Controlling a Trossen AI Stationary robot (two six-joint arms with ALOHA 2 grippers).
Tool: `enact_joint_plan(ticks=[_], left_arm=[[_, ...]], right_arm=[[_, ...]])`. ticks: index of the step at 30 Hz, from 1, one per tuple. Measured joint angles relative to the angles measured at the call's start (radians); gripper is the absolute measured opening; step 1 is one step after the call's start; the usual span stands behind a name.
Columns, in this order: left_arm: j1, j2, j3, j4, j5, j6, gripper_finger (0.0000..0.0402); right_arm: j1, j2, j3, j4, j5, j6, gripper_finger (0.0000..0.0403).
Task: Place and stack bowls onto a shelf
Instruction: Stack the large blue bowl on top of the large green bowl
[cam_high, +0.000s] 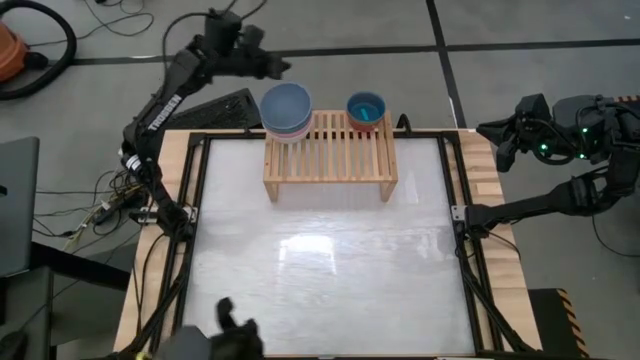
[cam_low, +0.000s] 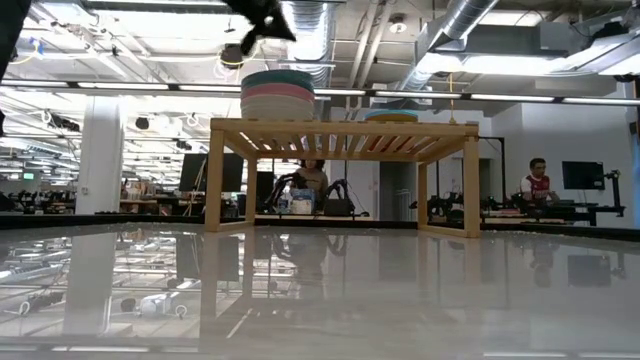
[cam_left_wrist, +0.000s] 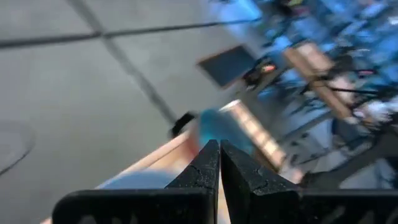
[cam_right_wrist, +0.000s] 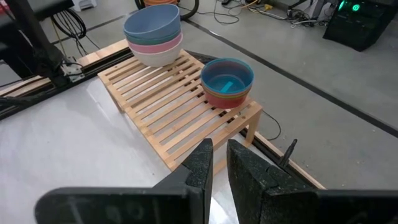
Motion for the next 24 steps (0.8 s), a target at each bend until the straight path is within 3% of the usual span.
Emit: enact_joint_plan(ticks=[3,7,14,18,24], left_arm=[[-0.072,0.030,-0.001,0.161,-0.021,-0.013,0.0000],[-0.158,0.074,-0.001,0.276,-0.152,0.006,0.0000],[-0.237,0.126,-0.002,0.144,-0.447,0.089,0.0000],[-0.252,0.126,-0.002,0.104,-0.567,0.163,0.0000],[-0.262,0.146,0.000,0.044,-0.596,0.202,0.0000]], right_arm=[[0.000,0.000,0.000,0.000,0.013,0.000,0.0076],[0.000,0.001,0.000,0.000,0.045,-0.002,0.0076],[0.000,0.001,0.000,0.000,0.044,0.010,0.0076],[0.000,0.001,0.000,0.000,0.044,0.009,0.0076],[0.000,0.001,0.000,0.000,0.043,0.009,0.0076]])
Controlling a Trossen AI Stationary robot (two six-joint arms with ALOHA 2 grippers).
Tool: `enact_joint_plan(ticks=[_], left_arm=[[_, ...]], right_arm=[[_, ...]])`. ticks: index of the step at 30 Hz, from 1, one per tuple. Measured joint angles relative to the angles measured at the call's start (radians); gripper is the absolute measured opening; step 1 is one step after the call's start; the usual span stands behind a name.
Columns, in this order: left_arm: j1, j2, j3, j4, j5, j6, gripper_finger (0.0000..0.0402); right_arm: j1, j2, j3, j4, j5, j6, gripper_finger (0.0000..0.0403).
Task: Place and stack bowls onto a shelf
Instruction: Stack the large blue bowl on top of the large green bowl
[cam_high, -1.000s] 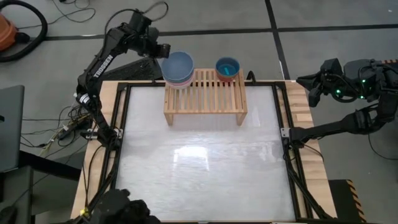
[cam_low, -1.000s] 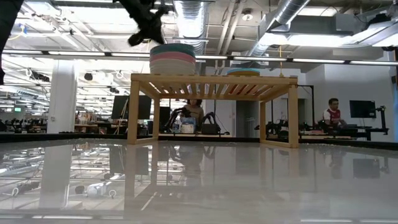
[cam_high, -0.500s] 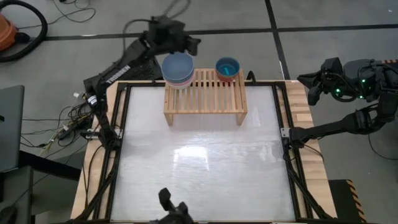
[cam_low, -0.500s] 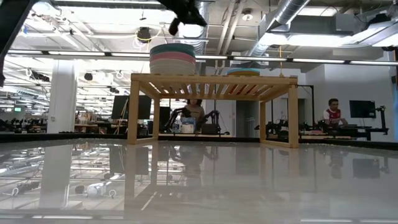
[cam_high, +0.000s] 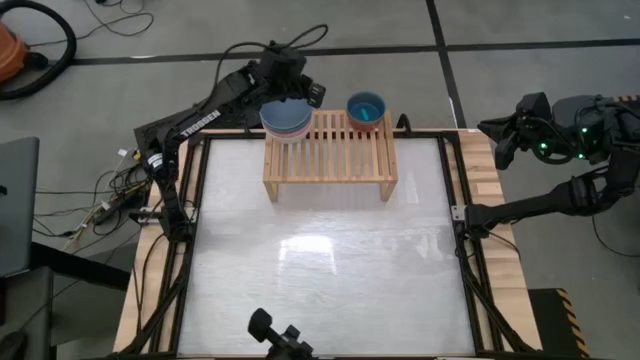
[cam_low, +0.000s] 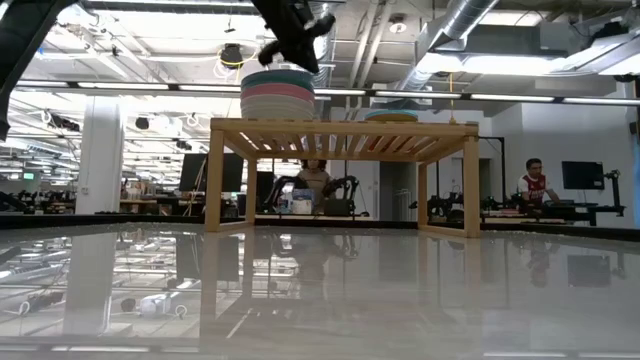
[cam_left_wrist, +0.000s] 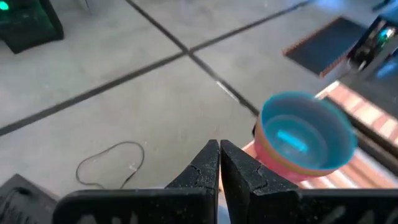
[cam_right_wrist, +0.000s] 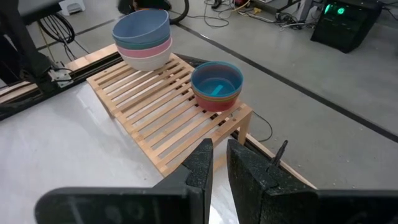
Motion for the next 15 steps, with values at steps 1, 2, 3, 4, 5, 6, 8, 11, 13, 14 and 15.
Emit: enact_joint_plan(ticks=[1,2,3,4,5,6,8,11,13,14,15], left_arm=[[-0.001,0.010,0.000,-0.004,0.003,0.001,0.0000],[-0.001,0.022,-0.002,-0.010,0.007,0.008,0.0000],[-0.002,0.035,-0.002,-0.005,0.005,0.018,0.0000],[-0.005,0.044,-0.002,0.005,0.005,0.021,0.0000],[-0.006,0.047,-0.002,0.000,0.006,0.021,0.0000],[-0.004,0.048,-0.002,-0.015,0.005,0.022,0.0000],[-0.004,0.059,0.001,-0.017,-0.008,0.029,0.0000],[0.003,0.068,-0.004,-0.055,-0.010,0.026,0.0000],[0.003,0.069,-0.004,-0.045,-0.025,0.025,0.0000],[0.005,0.069,-0.002,-0.046,-0.031,0.025,0.0000],[0.008,0.069,-0.001,-0.047,-0.031,0.025,0.0000]], right_arm=[[0.000,0.000,0.000,0.000,0.000,0.000,0.0076],[0.000,0.000,0.000,0.000,-0.001,0.000,0.0076],[0.000,0.000,0.000,0.000,-0.001,0.000,0.0076],[0.000,0.000,0.000,0.000,-0.001,0.000,0.0076],[0.000,0.000,0.000,0.000,-0.001,0.000,0.0076],[0.000,0.000,0.000,0.000,-0.001,0.000,0.0076],[0.000,0.000,0.000,0.000,-0.002,0.000,0.0076],[0.000,0.000,0.000,0.000,-0.002,0.000,0.0076],[0.000,0.000,0.000,0.000,-0.002,0.000,0.0076],[0.000,0.000,0.000,0.000,-0.002,-0.001,0.0076],[0.000,0.000,0.000,0.000,-0.002,-0.001,0.0076]])
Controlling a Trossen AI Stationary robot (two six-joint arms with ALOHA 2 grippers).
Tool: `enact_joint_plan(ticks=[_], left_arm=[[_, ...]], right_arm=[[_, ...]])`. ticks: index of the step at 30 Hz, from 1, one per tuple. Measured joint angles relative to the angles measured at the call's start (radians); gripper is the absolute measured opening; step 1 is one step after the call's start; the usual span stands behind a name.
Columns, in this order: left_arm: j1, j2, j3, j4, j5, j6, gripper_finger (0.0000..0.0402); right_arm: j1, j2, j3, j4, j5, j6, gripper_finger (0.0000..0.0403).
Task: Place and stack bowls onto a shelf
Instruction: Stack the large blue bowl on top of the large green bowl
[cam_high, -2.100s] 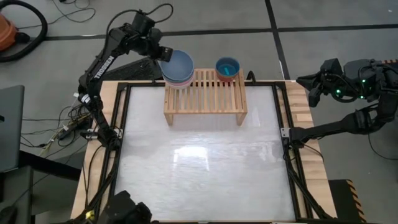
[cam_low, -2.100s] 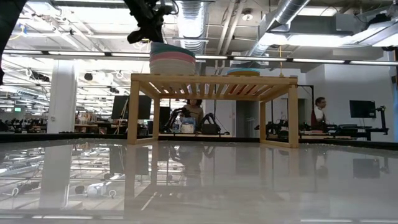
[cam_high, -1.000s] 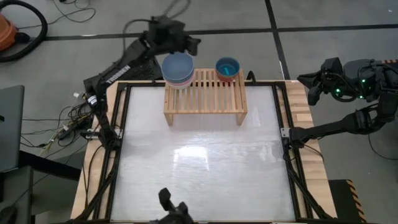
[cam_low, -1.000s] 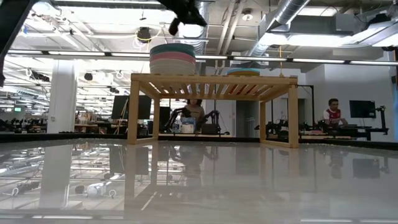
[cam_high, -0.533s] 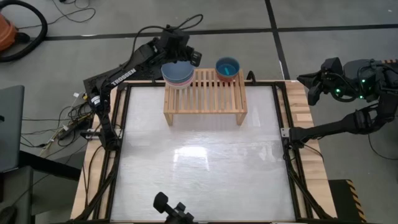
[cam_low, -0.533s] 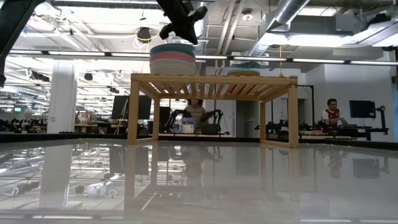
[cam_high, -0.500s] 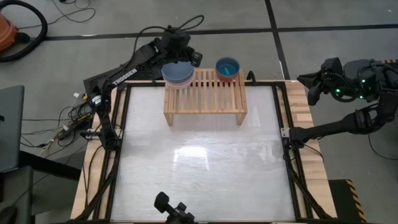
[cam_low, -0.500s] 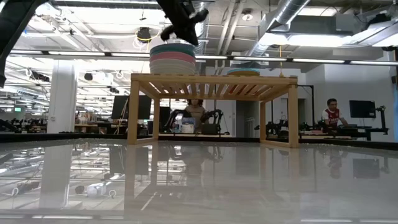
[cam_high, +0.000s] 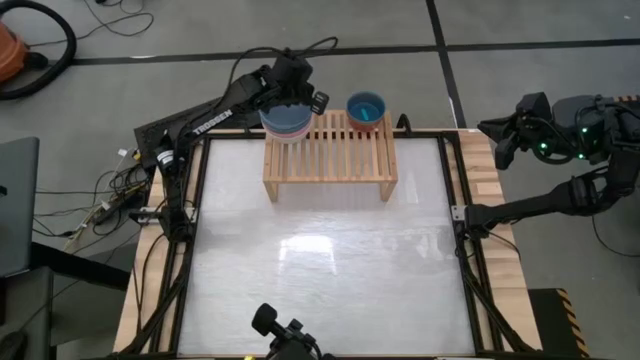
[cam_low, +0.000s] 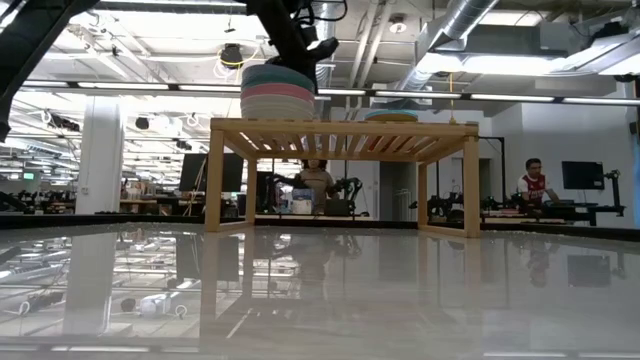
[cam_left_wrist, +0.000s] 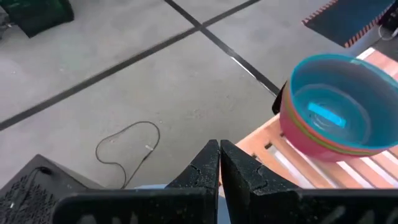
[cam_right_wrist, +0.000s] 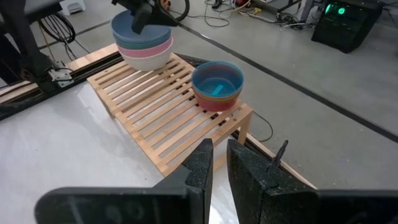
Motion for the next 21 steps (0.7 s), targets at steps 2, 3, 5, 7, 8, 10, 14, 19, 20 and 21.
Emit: enact_joint_plan(ticks=[2,3,5,7,8,10,14,19,20,21], left_arm=[[0.001,0.002,-0.001,-0.005,0.001,-0.004,0.0000],[0.001,0.003,-0.002,0.000,0.000,-0.005,0.0000],[0.000,-0.004,-0.002,0.025,0.005,-0.010,0.0000],[-0.003,-0.029,-0.002,0.031,0.015,-0.026,0.0000],[-0.004,-0.050,-0.002,0.026,0.020,-0.028,0.0000],[-0.005,-0.091,-0.001,-0.010,0.022,-0.028,0.0000],[-0.020,-0.173,-0.001,-0.094,0.055,0.026,0.0000],[-0.072,-0.269,0.001,-0.236,0.047,0.091,0.0000],[-0.083,-0.280,-0.002,-0.257,0.046,0.093,0.0000],[-0.095,-0.293,-0.023,-0.256,0.046,0.093,0.0000]], right_arm=[[0.000,0.000,0.000,0.000,0.000,-0.006,0.0076],[0.000,-0.001,0.000,0.000,0.000,-0.008,0.0076],[0.000,-0.001,0.000,0.000,0.000,-0.010,0.0076],[0.000,-0.001,0.000,0.000,0.000,-0.010,0.0076],[0.000,-0.001,0.000,0.000,0.000,-0.010,0.0076],[0.000,-0.001,0.000,0.000,0.000,-0.010,0.0076],[0.000,-0.001,0.000,0.000,-0.001,-0.010,0.0076],[0.000,-0.001,0.000,0.000,-0.001,-0.010,0.0076],[0.000,-0.001,0.000,0.000,-0.001,-0.010,0.0076],[0.000,-0.001,0.000,0.000,-0.001,-0.010,0.0076]])
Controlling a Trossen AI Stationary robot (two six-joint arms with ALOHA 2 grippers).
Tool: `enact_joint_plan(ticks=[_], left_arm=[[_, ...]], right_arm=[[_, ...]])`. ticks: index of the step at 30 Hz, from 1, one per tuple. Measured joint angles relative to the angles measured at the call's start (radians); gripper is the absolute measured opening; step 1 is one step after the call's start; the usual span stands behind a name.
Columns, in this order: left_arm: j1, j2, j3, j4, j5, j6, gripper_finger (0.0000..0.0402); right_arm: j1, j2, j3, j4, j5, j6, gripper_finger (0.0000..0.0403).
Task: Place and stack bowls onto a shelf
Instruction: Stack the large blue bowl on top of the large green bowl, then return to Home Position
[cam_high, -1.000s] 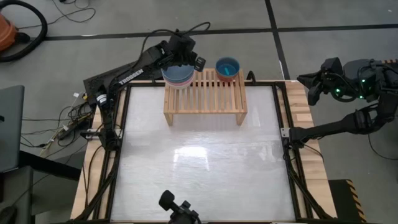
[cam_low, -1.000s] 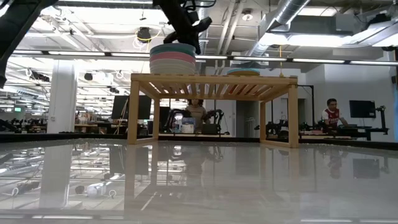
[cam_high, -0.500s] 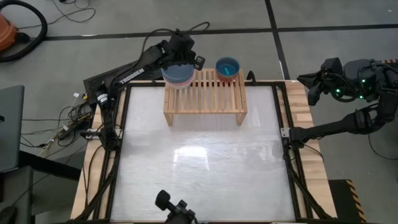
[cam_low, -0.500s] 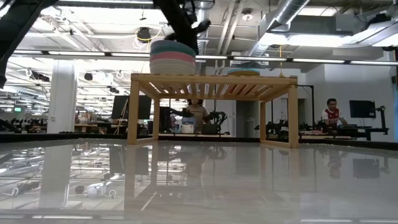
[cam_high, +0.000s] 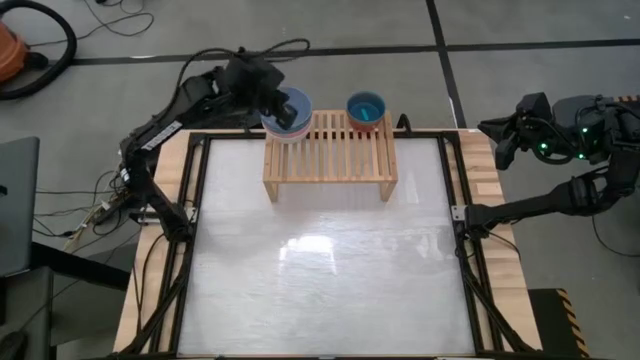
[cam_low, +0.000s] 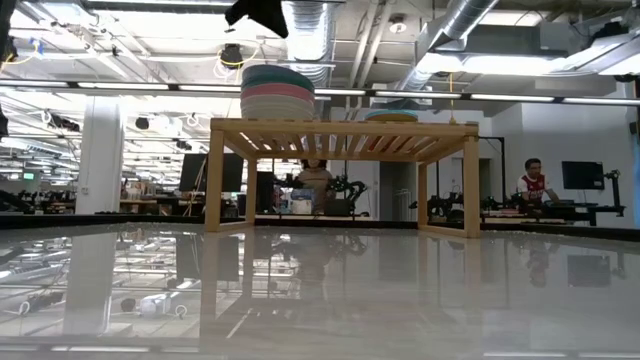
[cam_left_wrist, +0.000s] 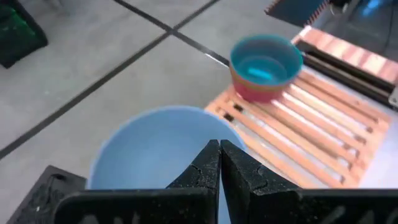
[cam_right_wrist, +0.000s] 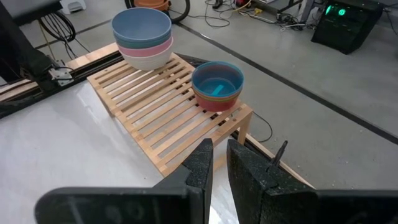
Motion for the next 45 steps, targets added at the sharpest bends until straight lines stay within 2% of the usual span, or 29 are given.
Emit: enact_joint_plan(ticks=[4,11,14,16,20,24,29,33,38,42,45], left_arm=[[-0.053,-0.105,-0.188,0.149,-0.011,-0.028,0.0000],[-0.091,-0.339,-0.667,0.575,-0.078,-0.081,0.0000],[-0.074,-0.396,-0.792,0.731,-0.109,-0.102,0.0000],[-0.060,-0.408,-0.831,0.760,-0.131,-0.099,0.0000],[-0.037,-0.405,-0.845,0.758,-0.209,-0.064,0.0000],[-0.007,-0.388,-0.845,0.739,-0.205,-0.056,0.0000],[0.024,-0.388,-0.846,0.602,-0.204,-0.109,0.0000],[0.024,-0.400,-0.839,0.636,-0.203,-0.106,0.0000],[0.022,-0.420,-0.769,0.671,-0.167,-0.134,0.0000],[0.000,-0.433,-0.664,0.688,-0.156,-0.249,0.0000],[-0.016,-0.440,-0.589,0.688,-0.121,-0.347,0.0000]], right_arm=[[0.000,0.000,0.000,0.000,0.000,0.000,0.0076],[0.000,-0.003,0.000,0.000,0.000,-0.001,0.0076],[0.000,-0.003,0.000,0.000,0.000,-0.005,0.0076],[0.000,-0.003,0.000,0.000,0.000,-0.005,0.0076],[0.000,-0.002,0.000,0.000,0.000,-0.005,0.0076],[0.000,-0.002,0.000,0.000,0.000,0.007,0.0076],[0.000,-0.002,0.000,0.000,0.000,0.008,0.0076],[0.000,-0.002,0.000,0.000,0.000,0.008,0.0076],[0.000,-0.002,0.000,0.001,0.000,-0.013,0.0076],[0.000,-0.002,0.000,0.044,0.001,-0.099,0.0076],[0.000,-0.002,0.000,0.024,-0.004,-0.103,0.0076]])
